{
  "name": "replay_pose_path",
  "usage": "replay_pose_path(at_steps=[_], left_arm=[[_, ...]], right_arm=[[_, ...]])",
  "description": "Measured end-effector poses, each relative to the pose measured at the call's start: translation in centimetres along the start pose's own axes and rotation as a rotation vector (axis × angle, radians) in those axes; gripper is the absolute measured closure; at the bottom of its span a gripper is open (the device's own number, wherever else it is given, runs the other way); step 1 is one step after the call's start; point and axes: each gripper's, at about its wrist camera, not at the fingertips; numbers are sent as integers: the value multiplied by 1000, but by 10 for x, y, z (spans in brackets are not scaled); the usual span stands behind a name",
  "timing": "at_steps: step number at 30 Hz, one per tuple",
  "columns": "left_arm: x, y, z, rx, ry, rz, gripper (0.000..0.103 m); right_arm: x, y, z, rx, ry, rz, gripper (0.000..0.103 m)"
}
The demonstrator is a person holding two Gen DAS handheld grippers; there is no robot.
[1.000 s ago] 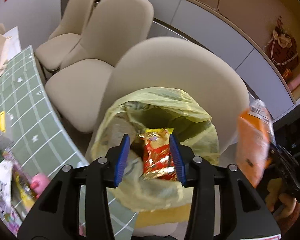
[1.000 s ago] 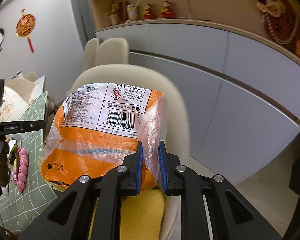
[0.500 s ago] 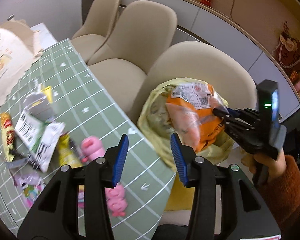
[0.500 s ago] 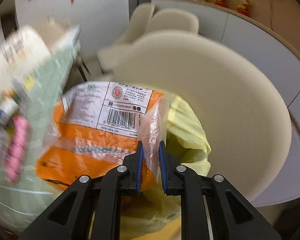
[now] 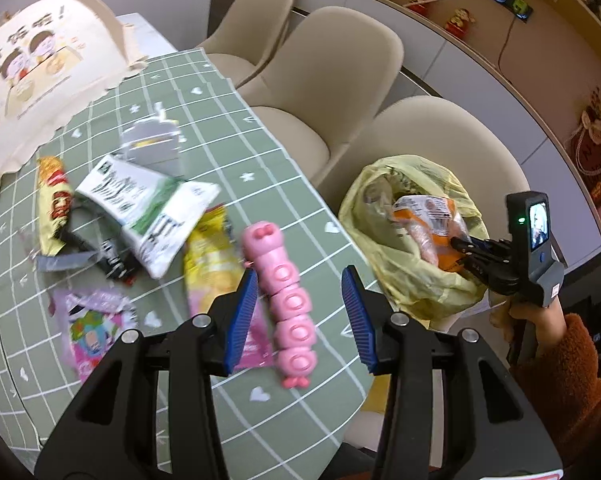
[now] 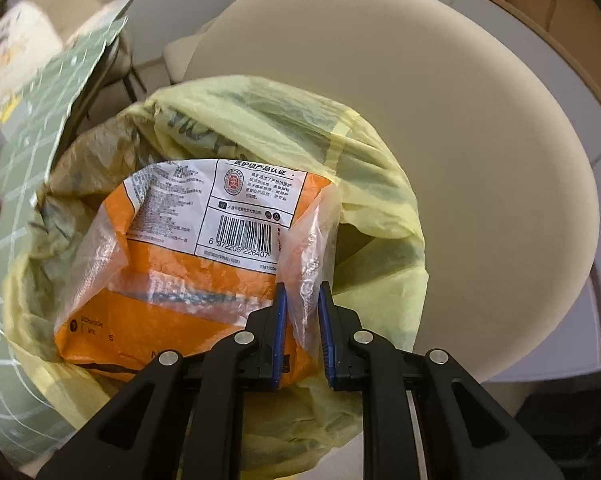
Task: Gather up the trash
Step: 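Lower the orange bread bag into the trash bag and open the right tool, then move the right tool back over the table toward the pink snack packet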
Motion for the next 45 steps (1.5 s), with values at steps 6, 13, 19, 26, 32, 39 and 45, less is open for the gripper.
replay_pose_path(at_steps=[6, 13, 19, 26, 32, 39, 45], left_arm=[[-28, 14, -26, 31, -30, -45, 57], [-72, 33, -68, 77, -114, -59, 53], [-130, 58, -101, 101, -194, -120, 52], [-166, 71, -118, 115, -160, -125, 52], [-181, 76, -125, 116, -99, -103, 52], [-211, 93, -147, 149, -80, -126, 52], [-242, 118, -171, 151, -85, -162, 52]], right_arm=[[26, 17, -36, 81, -71, 143, 53], [26, 31, -106, 213, -145, 269, 53], [-2, 51, -152, 279, -242, 283, 49], [-67, 71, -187, 248, -301, 184, 47], [-121, 83, -217, 232, -304, 115, 47], [-206, 86, -224, 175, -372, 40, 47], [-283, 80, -223, 175, -338, -4, 47]])
Point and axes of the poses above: each gripper's, at about its wrist camera, not at the fingertips, and z roughly the way its jaws point, x to its right, y to its underside, and after that the axes turned 14 degrees about y, right-handed
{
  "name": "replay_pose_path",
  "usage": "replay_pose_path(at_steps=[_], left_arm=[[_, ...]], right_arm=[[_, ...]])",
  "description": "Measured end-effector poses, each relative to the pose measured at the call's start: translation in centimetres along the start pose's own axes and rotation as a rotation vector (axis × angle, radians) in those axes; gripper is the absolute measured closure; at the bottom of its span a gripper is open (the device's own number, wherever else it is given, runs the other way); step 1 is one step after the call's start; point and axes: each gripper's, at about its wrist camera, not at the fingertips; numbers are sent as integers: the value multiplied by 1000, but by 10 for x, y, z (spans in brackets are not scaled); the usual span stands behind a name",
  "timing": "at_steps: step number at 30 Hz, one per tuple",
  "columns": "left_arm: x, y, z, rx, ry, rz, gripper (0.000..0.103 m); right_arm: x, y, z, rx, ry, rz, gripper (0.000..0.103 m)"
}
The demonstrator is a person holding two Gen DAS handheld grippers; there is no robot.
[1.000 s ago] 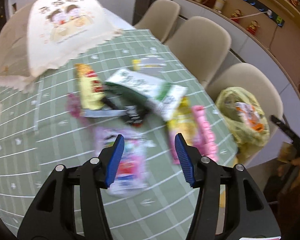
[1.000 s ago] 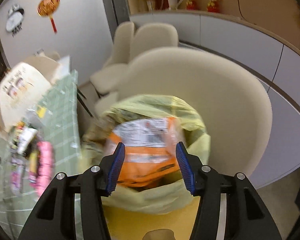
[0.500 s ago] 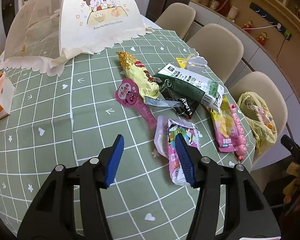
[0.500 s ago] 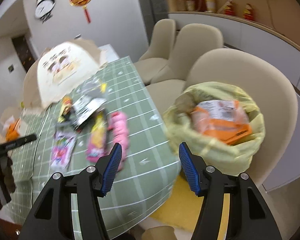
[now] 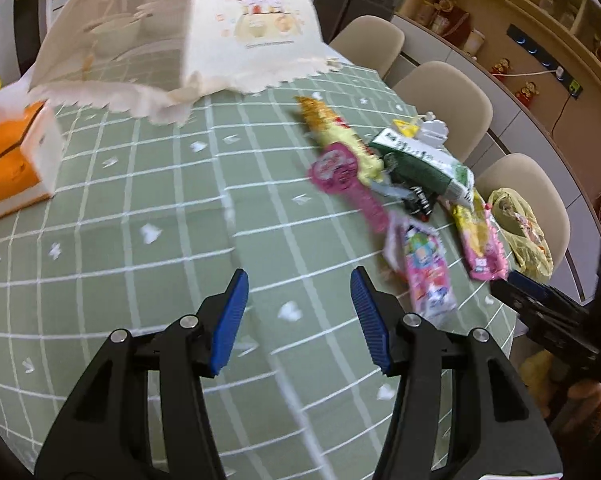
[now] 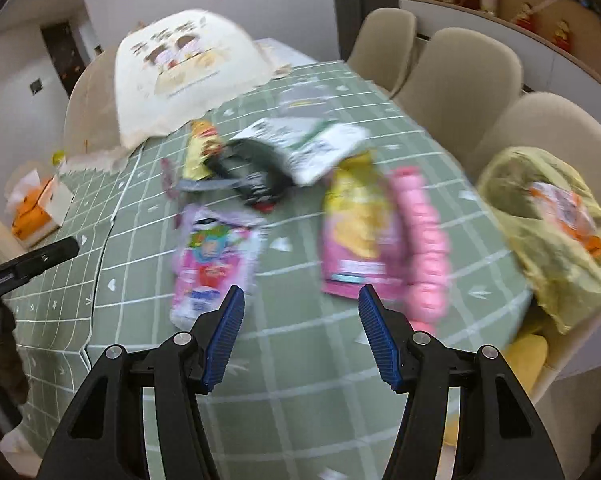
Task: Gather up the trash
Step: 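Move the right tool back over the table toward the pink snack packet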
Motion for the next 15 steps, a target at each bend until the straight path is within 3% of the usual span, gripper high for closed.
replay_pose_path(at_steps=[3, 8, 11, 13, 14, 15], left_arm=[[-15, 8, -12, -5, -3, -14, 52], [-27, 16, -27, -3, -6, -19, 52], [-27, 17, -29, -3, -1, -20, 52], [-26, 16, -26, -16, 8, -15, 52], [-25, 16, -23, -23, 13, -12, 52], [-23, 15, -19, -34, 19, -6, 52]], right_arm=[[-26, -7, 17, -1, -98, 33, 47], [-48, -13, 50, -61, 23, -1, 47], [-44, -7, 51, -72, -3, -18, 48], [-43, -3, 47, -83, -26, -62, 64], [-41, 0, 45, -95, -53, -75, 80], [-36, 3, 42, -107, -80, -67, 84]])
Point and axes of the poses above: each gripper's, at about its wrist camera, not at the fingertips, and z roughly the way its jaws point, x to its right, y to its underside, and after that the axes turned 14 degrees about y, right-handed
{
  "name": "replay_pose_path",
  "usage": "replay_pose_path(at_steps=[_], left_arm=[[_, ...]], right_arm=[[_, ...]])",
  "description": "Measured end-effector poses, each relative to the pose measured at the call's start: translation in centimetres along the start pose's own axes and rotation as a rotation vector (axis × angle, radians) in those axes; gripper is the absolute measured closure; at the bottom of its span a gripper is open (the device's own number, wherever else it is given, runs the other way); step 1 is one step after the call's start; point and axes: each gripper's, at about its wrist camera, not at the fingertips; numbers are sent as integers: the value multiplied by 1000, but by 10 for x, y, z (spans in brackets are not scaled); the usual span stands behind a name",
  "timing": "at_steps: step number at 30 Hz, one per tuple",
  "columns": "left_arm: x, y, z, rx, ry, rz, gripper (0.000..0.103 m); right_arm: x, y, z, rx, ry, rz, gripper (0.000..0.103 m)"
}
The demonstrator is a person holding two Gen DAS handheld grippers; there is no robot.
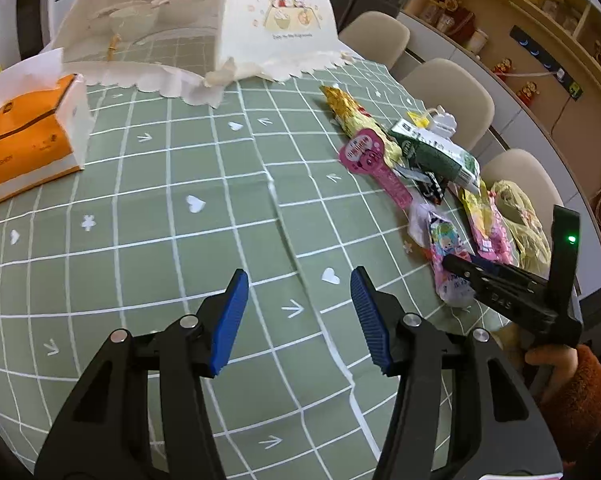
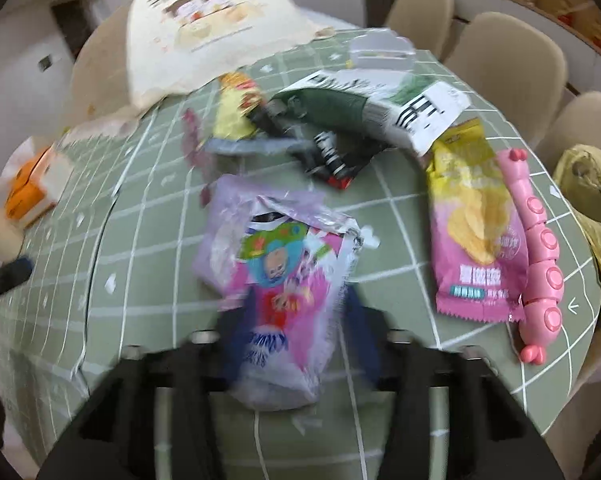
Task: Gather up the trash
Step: 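Move the right tool back over the table toward the pink snack packet, then grasp the pink lollipop with the left tool while the right tool holds the pink snack packet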
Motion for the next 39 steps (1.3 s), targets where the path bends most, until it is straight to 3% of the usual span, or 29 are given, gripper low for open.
replay_pose_path(at_steps=[9, 13, 16, 21, 24, 28, 34, 39], left_arm=[[28, -13, 43, -77, 85, 91, 52], [24, -38, 65, -25, 147, 69, 52], [11, -60, 83, 5, 119, 30, 52], [5, -92, 120, -40, 109, 23, 52], [12, -102, 133, -46, 117, 20, 52], [25, -113, 154, -54, 70, 54, 52], [20, -107, 148, -77, 123, 24, 79], [28, -88, 123, -129, 85, 104, 83]], right_arm=[[54, 27, -60, 91, 50, 186, 90], [73, 42, -79, 107, 53, 255, 90], [77, 52, -86, 112, 90, 255, 90], [77, 59, -89, 98, 111, 240, 90], [74, 61, -86, 83, 121, 223, 90], [69, 59, -79, 61, 117, 207, 90], [62, 52, -80, 72, 128, 167, 90], [61, 49, -72, 50, 105, 170, 90]])
Point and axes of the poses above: each gripper's, at about its wrist camera, not at the fingertips, and z roughly the way its jaws point, x to its right, y to its underside, and after that the axes turned 14 degrees about y, right-handed
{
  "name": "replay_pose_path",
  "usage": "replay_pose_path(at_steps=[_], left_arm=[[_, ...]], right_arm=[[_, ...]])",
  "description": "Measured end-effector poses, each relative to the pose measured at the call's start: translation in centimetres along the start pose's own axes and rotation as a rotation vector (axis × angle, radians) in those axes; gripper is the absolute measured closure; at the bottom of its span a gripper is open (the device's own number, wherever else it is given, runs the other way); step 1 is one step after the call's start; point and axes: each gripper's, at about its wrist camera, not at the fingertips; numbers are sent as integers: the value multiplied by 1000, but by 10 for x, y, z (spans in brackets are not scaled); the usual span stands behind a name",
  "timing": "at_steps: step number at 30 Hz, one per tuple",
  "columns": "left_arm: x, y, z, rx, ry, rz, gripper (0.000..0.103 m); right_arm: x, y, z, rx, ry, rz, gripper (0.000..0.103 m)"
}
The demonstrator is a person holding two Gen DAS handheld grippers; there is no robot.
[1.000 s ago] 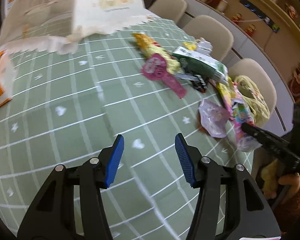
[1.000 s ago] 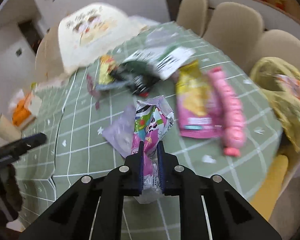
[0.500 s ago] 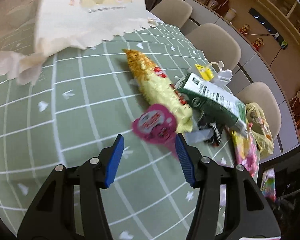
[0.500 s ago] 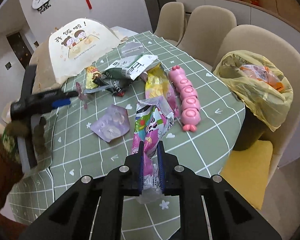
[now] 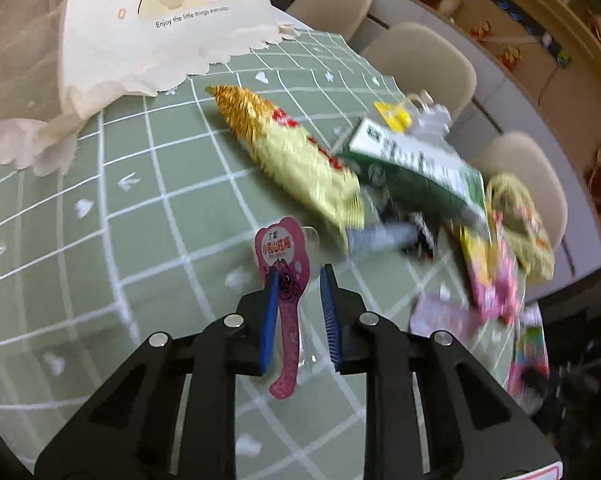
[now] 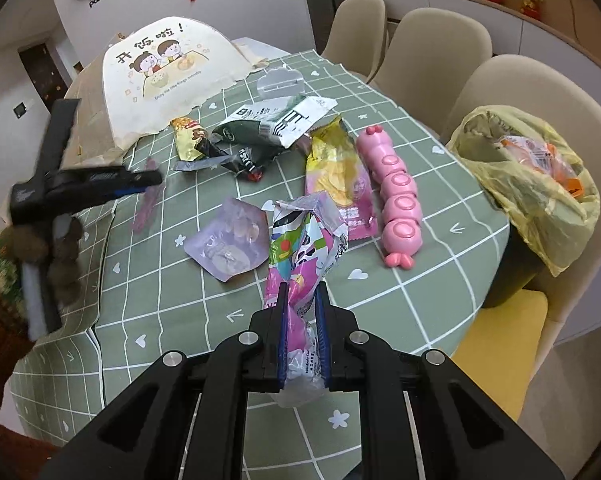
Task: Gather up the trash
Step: 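Grasp the pink lollipop with the left tool while the right tool holds the pink snack packet, then carry the pink lollipop and pink snack packet to the trash bag with both tools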
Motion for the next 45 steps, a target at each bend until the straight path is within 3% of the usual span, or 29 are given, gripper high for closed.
replay_pose_path(at_steps=[3, 5, 7, 10, 18, 24, 25, 29, 33, 40, 45], left_arm=[[6, 16, -11, -29, 44, 41, 81], [8, 27, -18, -30, 88, 55, 57], [6, 35, -25, -19, 122, 58, 53], [2, 43, -30, -21, 146, 53, 52], [4, 29, -6, -1, 81, 15, 52], [40, 22, 31, -66, -71, 224, 52], [44, 23, 35, -83, -91, 258, 56], [46, 24, 29, -91, -72, 235, 57], [60, 25, 1, -46, -61, 233, 57], [118, 20, -57, 74, -47, 290, 56], [156, 9, -66, 129, 9, 284, 56]], right_arm=[[-6, 0, 1, -3, -12, -14, 90], [-10, 1, 0, 0, -16, -26, 90], [-11, 2, -2, 5, -14, -35, 90], [-9, 5, -3, 7, -9, -27, 90], [1, 11, -3, -5, 0, 11, 90], [3, 9, -12, 28, 10, 2, 90], [5, 9, -14, 32, 9, 7, 90], [16, 10, -17, 41, -3, 44, 90], [21, 6, -27, 64, -23, 49, 90], [36, -20, -58, 155, -29, 22, 90], [59, -42, -88, 242, -5, 4, 90]])
Point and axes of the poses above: each gripper's, at about its wrist camera, not at the fingertips, and z roughly the way its jaws point, x to its right, y to its underside, and after that the axes turned 14 degrees about y, right-handed
